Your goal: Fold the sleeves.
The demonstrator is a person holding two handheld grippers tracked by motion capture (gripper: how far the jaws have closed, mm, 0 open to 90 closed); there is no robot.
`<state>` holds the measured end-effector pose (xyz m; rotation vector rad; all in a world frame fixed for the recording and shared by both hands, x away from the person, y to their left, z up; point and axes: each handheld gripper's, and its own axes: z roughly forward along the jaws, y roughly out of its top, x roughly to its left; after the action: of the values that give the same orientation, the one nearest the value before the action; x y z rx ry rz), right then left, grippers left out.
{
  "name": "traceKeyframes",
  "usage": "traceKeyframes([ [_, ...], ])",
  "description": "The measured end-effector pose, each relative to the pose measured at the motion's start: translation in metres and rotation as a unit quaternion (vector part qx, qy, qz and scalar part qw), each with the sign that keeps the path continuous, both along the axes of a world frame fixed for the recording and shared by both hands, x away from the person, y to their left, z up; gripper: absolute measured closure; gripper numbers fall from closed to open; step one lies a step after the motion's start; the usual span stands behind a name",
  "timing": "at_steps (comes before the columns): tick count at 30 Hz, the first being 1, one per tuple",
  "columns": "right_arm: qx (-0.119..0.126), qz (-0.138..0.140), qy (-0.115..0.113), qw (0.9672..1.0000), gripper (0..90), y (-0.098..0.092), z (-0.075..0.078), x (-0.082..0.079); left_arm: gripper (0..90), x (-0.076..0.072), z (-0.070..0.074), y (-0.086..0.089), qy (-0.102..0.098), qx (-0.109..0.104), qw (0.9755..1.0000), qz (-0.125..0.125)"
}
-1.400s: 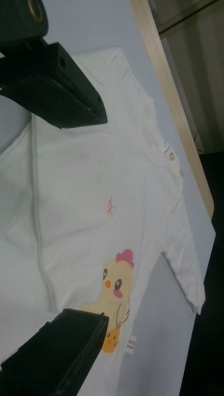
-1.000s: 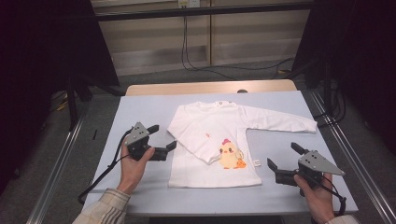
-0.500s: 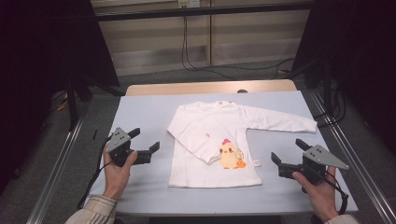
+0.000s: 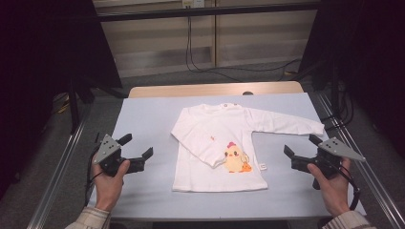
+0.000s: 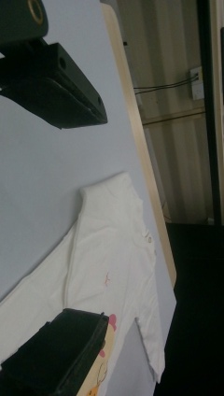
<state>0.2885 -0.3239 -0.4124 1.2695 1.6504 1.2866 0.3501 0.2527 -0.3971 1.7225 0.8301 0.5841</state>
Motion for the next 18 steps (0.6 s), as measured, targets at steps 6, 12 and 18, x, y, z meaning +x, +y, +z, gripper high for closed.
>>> traceKeyframes([
  [6,0.001,-0.003,-0.002,1.0000,1.9,-0.008,0.005,0.007,5.0,-0.007,-0.007,0.017,0.007,-0.005,0.9993,0.036],
  [12,-0.015,-0.014,0.004,0.9998,2.8,-0.020,0.010,0.025,4.7,-0.017,-0.012,0.022,0.007,0.001,0.9991,0.041],
  [18,-0.018,-0.026,0.006,0.9995,2.6,-0.029,0.014,0.034,4.7,-0.025,-0.013,0.024,0.022,-0.009,0.9990,0.037],
])
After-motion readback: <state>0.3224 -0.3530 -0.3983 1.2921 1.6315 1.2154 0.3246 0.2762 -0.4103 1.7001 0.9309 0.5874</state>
